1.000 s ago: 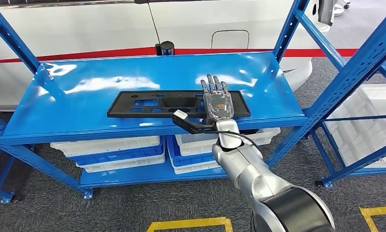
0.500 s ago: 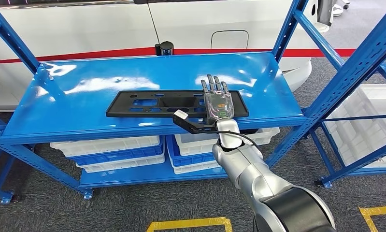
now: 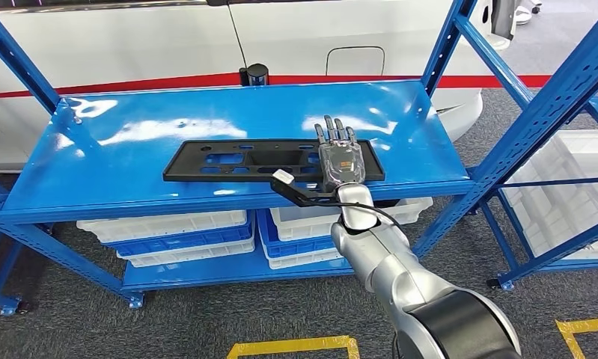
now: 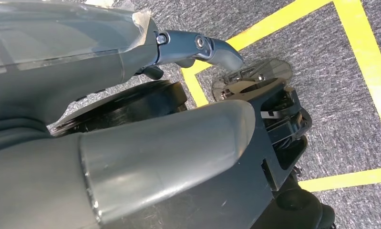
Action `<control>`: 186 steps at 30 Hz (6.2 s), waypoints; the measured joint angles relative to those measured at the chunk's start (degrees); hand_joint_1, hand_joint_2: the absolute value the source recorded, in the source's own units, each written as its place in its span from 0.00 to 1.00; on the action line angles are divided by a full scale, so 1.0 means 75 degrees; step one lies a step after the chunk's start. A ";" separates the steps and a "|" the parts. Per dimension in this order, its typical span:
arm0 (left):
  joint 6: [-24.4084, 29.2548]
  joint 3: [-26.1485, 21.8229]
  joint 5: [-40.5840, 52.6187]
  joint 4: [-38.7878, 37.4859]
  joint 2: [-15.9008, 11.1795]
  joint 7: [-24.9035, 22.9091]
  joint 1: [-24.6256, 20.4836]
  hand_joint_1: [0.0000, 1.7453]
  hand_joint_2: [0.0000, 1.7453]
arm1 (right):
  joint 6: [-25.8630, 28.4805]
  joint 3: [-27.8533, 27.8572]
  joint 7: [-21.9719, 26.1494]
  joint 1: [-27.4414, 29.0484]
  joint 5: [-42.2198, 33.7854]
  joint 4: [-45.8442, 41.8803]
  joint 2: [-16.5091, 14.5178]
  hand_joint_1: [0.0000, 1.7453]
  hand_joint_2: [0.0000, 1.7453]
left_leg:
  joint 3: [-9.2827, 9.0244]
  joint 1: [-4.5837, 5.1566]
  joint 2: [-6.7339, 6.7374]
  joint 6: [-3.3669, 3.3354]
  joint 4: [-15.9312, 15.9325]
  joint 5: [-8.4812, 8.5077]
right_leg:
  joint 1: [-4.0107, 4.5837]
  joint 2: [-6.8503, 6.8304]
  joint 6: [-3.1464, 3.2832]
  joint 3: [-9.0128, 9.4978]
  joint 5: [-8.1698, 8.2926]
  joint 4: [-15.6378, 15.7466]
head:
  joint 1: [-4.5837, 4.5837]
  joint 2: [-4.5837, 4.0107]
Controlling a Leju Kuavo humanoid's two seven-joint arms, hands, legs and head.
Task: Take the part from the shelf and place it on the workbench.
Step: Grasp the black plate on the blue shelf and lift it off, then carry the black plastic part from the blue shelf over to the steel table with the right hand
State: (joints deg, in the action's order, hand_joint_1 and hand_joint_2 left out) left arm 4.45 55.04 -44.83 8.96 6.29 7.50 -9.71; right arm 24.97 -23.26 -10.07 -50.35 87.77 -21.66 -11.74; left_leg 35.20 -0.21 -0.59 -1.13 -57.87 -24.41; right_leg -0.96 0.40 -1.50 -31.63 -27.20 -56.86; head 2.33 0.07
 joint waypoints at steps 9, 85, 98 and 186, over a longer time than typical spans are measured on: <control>0.0007 0.0009 -0.0050 0.0000 0.0000 -0.0036 0.0000 0.00 0.00 | -0.0111 0.0323 0.0130 0.0160 -0.0025 0.0000 0.0096 1.00 1.00 | 0.0001 0.0001 0.0000 0.0000 -0.0001 0.0000 | 0.0000 0.0000 0.0000 0.0000 0.0000 0.0000 | 0.0001 0.0000; 0.0530 0.0174 -0.1008 -0.0015 -0.0090 -0.0158 0.0078 0.00 1.00 | 0.1156 -0.0316 0.1217 0.0436 -0.0120 -0.3220 0.0275 1.00 1.00 | 0.0037 0.0072 -0.0028 -0.0074 -0.0033 -0.0041 | -0.0083 -0.0006 -0.0060 -0.0015 -0.0004 0.0009 | 0.0003 0.0000; 0.0383 0.0106 -0.1205 -0.0017 -0.0187 0.0002 0.0135 0.00 1.00 | 0.1214 -0.0529 0.1275 0.0297 -0.0335 -0.3154 0.0039 1.00 1.00 | -0.0017 0.0034 0.0000 -0.0267 0.0075 0.0069 | -0.0082 -0.0021 -0.0159 -0.0443 -0.0330 -0.0950 | -0.0074 0.0000; 0.0304 0.0044 -0.1970 -0.0076 -0.0503 0.0402 0.0396 0.00 1.00 | 0.1336 0.1253 0.1979 0.4082 -0.1175 -0.8411 0.2031 1.00 1.00 | -0.0228 -0.0042 0.0054 -0.0322 0.0090 -0.0129 | -0.0024 -0.0087 -0.0135 -0.1266 -0.0753 -0.2155 | -0.0095 0.0000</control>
State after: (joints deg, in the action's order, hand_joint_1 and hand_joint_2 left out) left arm 6.73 55.36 -59.60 8.39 2.52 10.51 -6.74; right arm 34.98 -13.86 4.77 -19.73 78.95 -84.75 3.50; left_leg 33.50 -0.52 -0.18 -3.55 -57.20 -25.38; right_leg -1.13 -0.25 -2.51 -41.13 -32.85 -73.03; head 1.62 0.07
